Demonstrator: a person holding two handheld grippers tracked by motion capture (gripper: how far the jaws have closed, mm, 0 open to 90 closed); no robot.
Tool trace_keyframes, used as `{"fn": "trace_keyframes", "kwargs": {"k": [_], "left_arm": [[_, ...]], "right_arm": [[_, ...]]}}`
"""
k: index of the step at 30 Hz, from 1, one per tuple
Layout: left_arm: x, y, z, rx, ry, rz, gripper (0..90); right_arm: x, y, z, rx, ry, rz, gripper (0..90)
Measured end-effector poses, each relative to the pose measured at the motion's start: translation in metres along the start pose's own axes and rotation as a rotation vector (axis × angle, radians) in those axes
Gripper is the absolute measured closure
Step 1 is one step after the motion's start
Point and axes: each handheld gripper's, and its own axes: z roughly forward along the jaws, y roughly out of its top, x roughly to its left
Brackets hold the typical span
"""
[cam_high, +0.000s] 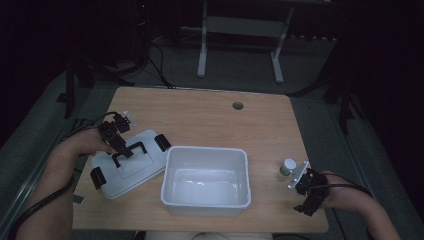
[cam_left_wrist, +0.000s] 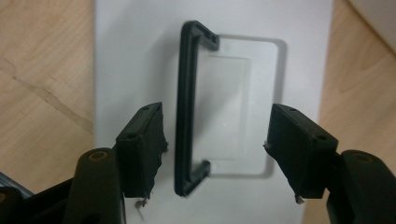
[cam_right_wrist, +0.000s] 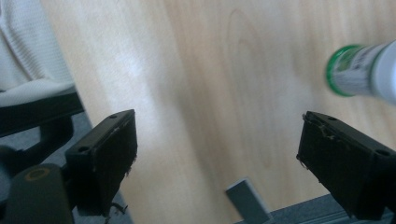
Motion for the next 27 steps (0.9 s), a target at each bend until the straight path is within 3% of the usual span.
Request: {"fn": "trace_keyframes", "kwargs": {"k": [4, 9, 15, 18, 27], "left_arm": [[-0.003, -0.006, -0.005, -0.009, -0.023, 0.001, 34.8], [-0.005, -0.009, -0.006, -0.008, -0.016, 0.002, 34.8], [-0.006, -0.013, -0.005, -0.011, -0.02, 0.007, 34.7], [-0.006, -0.014, -0.004, -0.005, -0.027, 0.001, 34.7], [-0.006, -0.014, -0.003, -0.001, -0.026, 0.001, 33.8]], "right_arm": [[-0.01, 0.003, -0.006, -0.025, -0.022, 0.002, 10.8], [-0.019, 0.005, -0.004, -0.022, -0.043, 0.006, 11.0], [-0.041, 0.004, 0.001, -0.022, -0.045, 0.038, 13.5], [-0.059, 0.005, 0.0, -0.047, -0.045, 0.063, 14.6], [-0.084, 0.017, 0.007, -0.058, -0.054, 0.042, 19.7]]}}
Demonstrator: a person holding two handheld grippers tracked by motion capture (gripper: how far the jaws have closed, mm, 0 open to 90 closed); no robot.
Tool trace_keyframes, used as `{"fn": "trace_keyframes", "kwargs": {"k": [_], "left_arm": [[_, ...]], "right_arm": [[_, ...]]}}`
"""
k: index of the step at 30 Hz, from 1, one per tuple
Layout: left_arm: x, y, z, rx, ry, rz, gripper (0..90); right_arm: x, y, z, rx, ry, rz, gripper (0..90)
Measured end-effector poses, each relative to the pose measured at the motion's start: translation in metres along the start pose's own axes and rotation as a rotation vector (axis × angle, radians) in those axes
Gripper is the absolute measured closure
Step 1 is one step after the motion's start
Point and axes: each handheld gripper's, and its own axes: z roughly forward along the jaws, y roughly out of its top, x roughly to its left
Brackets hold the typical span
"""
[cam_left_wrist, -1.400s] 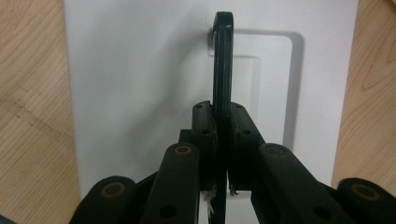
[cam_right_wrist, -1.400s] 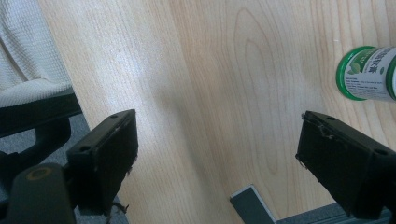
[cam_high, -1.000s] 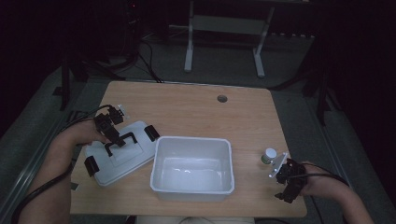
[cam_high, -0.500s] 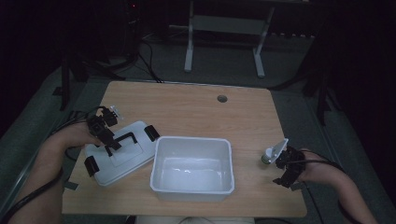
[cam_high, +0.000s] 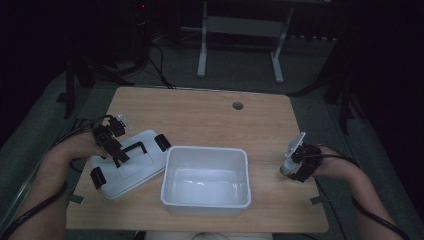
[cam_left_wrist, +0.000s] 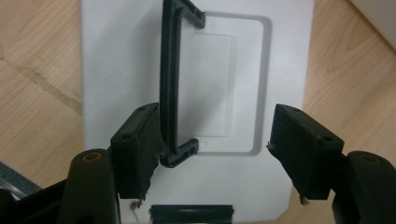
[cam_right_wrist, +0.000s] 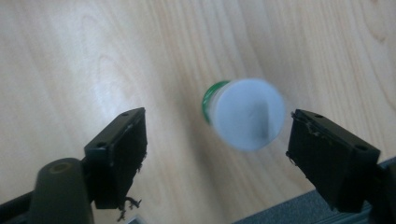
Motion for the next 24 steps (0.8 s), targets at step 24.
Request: {"fn": "trace_keyframes", "kwargs": {"k": [24], "left_arm": [[-0.001, 0.0, 0.005, 0.012, 0.004, 0.012, 33.8]], "right_arm": [[-0.017, 0.011, 0.024, 0.057, 0.022, -0.046, 49.8]]}}
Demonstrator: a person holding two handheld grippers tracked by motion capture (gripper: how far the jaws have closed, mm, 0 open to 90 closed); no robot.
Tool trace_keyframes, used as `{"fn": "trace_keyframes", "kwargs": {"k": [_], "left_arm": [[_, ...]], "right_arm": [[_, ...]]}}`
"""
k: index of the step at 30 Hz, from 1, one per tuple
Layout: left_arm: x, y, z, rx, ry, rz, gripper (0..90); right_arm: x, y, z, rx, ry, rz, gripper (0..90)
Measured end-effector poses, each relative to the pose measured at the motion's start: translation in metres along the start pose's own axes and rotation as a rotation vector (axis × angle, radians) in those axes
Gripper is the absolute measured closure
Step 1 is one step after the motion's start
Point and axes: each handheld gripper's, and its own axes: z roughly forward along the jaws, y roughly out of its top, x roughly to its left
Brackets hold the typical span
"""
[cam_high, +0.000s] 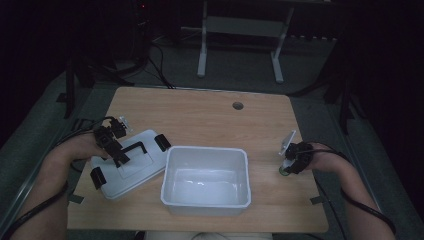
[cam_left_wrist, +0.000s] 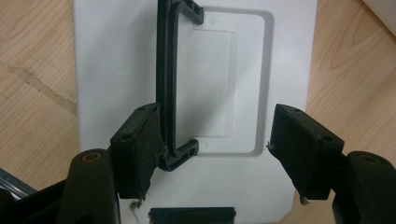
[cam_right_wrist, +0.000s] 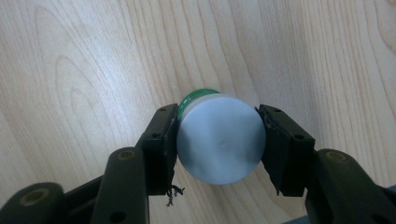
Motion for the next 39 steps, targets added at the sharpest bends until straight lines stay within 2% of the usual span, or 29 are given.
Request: {"fn": "trace_keyframes", "kwargs": {"k": [3, 6, 12, 15, 19, 26, 32, 36, 39], "left_arm": [[0.0, -0.001, -0.002, -0.006, 0.002, 0.0, 33.7], [0.0, -0.002, -0.004, -0.006, 0.004, -0.002, 33.8], [-0.002, -0.002, -0.005, -0.011, 0.005, 0.002, 33.8], [-0.002, -0.002, -0.004, -0.009, 0.001, 0.003, 33.8], [-0.002, -0.003, -0.005, -0.01, 0.005, 0.002, 33.7], [-0.004, -0.003, -0.009, -0.014, 0.004, -0.001, 33.8], [-0.004, -0.003, -0.011, -0.006, 0.008, -0.001, 33.8], [-0.005, -0.003, -0.012, -0.01, 0.009, 0.001, 33.7], [-0.005, -0.002, -0.013, -0.01, 0.01, 0.005, 33.8]], "right_arm": [[0.001, 0.001, -0.005, -0.01, -0.005, -0.003, 49.8], [0.002, 0.002, -0.015, -0.043, 0.01, -0.001, 49.9], [0.01, 0.006, -0.032, -0.033, 0.019, -0.006, 49.8], [0.015, 0.01, -0.042, -0.027, 0.041, 0.021, 49.8], [0.023, 0.015, -0.056, -0.03, 0.034, 0.01, 49.8], [0.038, 0.029, -0.088, -0.073, 0.035, -0.011, 49.8], [0.052, 0.043, -0.112, -0.108, 0.037, -0.065, 49.9], [0.062, 0.055, -0.128, -0.139, 0.054, -0.07, 49.8], [0.068, 0.064, -0.14, -0.144, 0.034, -0.101, 49.8]]}}
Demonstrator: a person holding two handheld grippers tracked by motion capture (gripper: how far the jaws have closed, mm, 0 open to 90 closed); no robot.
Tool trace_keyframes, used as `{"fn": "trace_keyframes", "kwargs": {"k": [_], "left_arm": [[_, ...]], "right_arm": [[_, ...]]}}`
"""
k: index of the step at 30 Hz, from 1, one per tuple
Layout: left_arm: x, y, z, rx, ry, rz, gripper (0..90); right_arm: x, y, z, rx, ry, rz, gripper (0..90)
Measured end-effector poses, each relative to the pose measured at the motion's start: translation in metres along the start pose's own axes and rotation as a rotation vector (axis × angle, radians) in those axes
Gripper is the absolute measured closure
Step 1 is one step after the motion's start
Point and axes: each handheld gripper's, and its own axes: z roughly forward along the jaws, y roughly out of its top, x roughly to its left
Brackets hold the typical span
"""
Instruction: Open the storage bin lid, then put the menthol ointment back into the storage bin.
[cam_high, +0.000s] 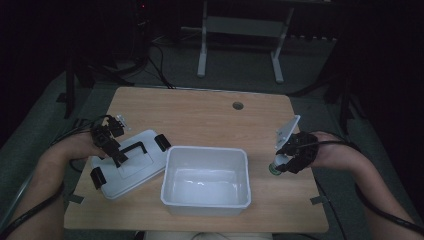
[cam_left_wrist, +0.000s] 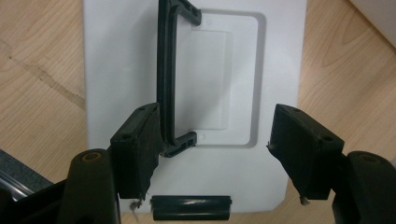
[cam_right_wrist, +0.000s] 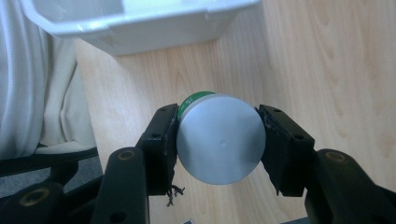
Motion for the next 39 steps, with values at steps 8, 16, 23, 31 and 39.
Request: {"fn": "trace_keyframes", "kwargs": {"k": [8, 16, 23, 31, 39], "left_arm": [[-0.001, 0.001, 0.0, -0.001, -0.001, 0.004, 33.8], [0.0, -0.001, 0.002, -0.002, -0.005, -0.003, 33.8], [0.0, -0.002, 0.001, 0.004, 0.001, -0.003, 33.7], [0.0, -0.002, 0.001, -0.001, 0.001, 0.0, 33.8], [0.0, -0.002, 0.002, -0.001, 0.002, 0.002, 33.8]], "right_arm": [[0.013, 0.028, -0.018, -0.01, 0.005, -0.06, 49.9], [0.032, 0.062, -0.02, -0.023, 0.03, -0.155, 49.8], [0.042, 0.083, -0.007, -0.039, 0.06, -0.22, 49.9], [0.048, 0.102, 0.016, -0.023, 0.081, -0.262, 49.8], [0.047, 0.108, 0.041, 0.006, 0.084, -0.258, 49.8]]}}
